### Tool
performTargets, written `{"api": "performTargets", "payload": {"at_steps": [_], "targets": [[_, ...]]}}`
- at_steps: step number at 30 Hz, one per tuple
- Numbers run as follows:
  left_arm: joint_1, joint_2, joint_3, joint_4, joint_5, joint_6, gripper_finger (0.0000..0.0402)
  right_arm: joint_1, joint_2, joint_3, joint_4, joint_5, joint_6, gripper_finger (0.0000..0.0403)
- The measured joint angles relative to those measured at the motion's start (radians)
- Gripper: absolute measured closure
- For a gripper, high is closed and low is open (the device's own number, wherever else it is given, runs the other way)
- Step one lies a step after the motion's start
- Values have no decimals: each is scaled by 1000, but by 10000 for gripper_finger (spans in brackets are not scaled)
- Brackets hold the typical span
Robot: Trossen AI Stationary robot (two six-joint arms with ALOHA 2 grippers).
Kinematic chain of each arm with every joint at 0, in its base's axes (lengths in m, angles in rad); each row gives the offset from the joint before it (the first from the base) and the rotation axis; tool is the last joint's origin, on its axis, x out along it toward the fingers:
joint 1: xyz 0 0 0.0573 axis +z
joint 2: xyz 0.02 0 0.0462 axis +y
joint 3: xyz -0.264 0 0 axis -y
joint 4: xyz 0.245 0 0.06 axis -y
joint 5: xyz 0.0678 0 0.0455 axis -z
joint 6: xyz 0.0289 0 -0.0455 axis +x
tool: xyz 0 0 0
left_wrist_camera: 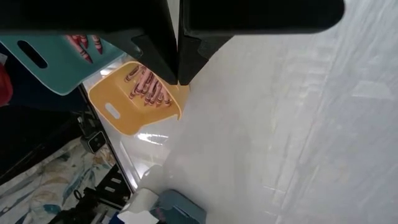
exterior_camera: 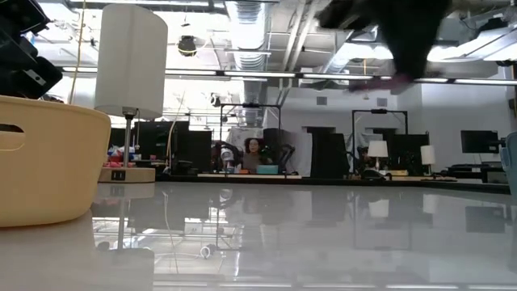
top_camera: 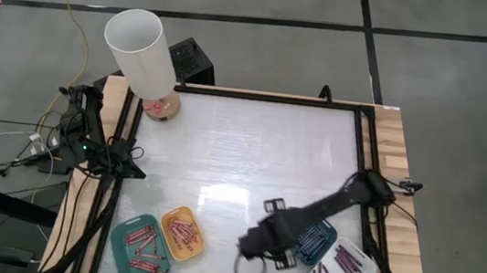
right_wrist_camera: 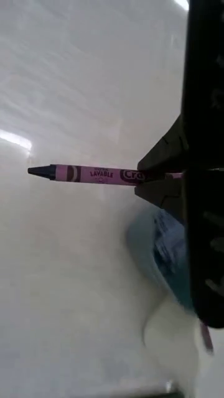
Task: Sort crayons
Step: Put the purple crayon into the white bin
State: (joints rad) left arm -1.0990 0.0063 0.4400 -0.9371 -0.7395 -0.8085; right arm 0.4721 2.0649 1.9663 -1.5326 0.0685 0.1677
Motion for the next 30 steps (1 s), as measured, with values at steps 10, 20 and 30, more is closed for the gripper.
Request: {"api": "performTargets", "payload": {"at_steps": [10, 20, 30], "targets": [[0, 0, 0, 0, -1, 0, 401, 217, -228, -46, -37, 8, 583, 401], [0, 0, 0, 0, 0, 0, 401, 463, -447, -368, -35, -104, 1318, 401], [0, 0, 0, 0, 0, 0, 402, 595, -503, -604, 183, -185, 1560, 401]]}}
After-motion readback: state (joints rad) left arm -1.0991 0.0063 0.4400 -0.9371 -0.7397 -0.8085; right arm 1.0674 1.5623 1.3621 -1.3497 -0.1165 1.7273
